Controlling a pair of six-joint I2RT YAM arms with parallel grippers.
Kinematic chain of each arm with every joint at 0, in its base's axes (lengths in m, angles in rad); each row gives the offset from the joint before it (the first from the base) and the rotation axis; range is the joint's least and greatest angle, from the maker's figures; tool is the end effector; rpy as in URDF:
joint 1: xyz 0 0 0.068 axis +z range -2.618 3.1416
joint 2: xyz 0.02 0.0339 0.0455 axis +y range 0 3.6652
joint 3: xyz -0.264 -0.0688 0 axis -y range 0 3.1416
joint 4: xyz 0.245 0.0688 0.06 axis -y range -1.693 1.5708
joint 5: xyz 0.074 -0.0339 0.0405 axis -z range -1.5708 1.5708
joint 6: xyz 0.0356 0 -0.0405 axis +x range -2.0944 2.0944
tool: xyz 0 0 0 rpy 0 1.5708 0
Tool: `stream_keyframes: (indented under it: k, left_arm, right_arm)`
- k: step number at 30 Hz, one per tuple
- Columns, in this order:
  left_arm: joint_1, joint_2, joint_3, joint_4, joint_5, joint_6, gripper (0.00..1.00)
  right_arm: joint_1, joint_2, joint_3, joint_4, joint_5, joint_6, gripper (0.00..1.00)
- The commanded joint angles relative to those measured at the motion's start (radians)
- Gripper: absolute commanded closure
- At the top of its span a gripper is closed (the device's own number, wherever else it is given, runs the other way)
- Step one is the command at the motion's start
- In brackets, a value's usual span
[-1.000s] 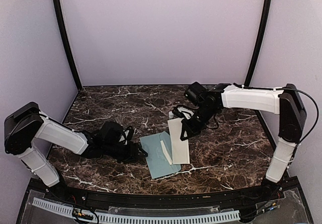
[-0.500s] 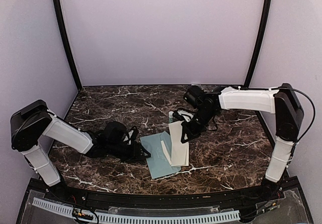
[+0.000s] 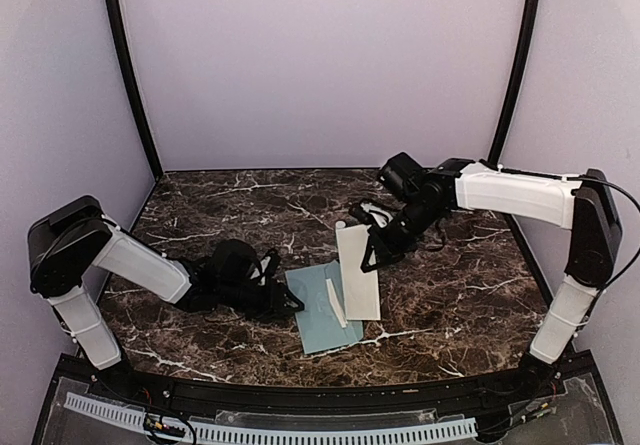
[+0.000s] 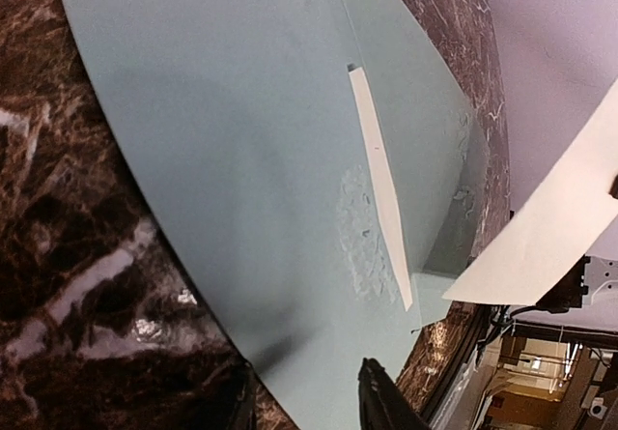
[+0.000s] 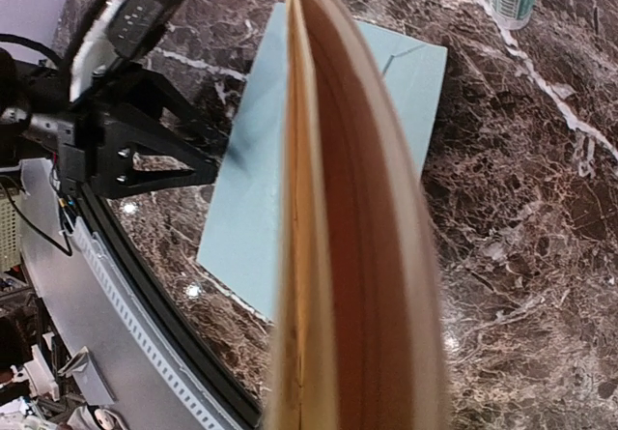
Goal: Place the letter into the envelope and seal it
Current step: Place the letter in the envelope.
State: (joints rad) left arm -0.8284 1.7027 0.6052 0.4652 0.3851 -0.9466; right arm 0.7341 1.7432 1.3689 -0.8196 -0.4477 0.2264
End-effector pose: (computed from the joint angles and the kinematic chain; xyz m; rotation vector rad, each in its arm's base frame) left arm 0.1971 -0.2346 0.1213 0.0998 2.5284 -1.3000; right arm 0.2527 0.2488 0.2412 -0.8493 2.7726 0.8402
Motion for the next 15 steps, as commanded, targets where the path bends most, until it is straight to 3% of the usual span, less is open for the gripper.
stream_keyframes:
  k: [1,15]
  left_arm:
    - [0.003,0.027,0.016,-0.041,-0.004,0.029,0.65]
    - [0.003,0.028,0.027,-0.060,-0.015,0.039,0.65]
  right_arm:
    - [-0.007,-0.032,0.016,0.056,-0.074,0.044,1.00]
    - [-0.010,0.059,0.025,0.089,-0.024,0.015,1.00]
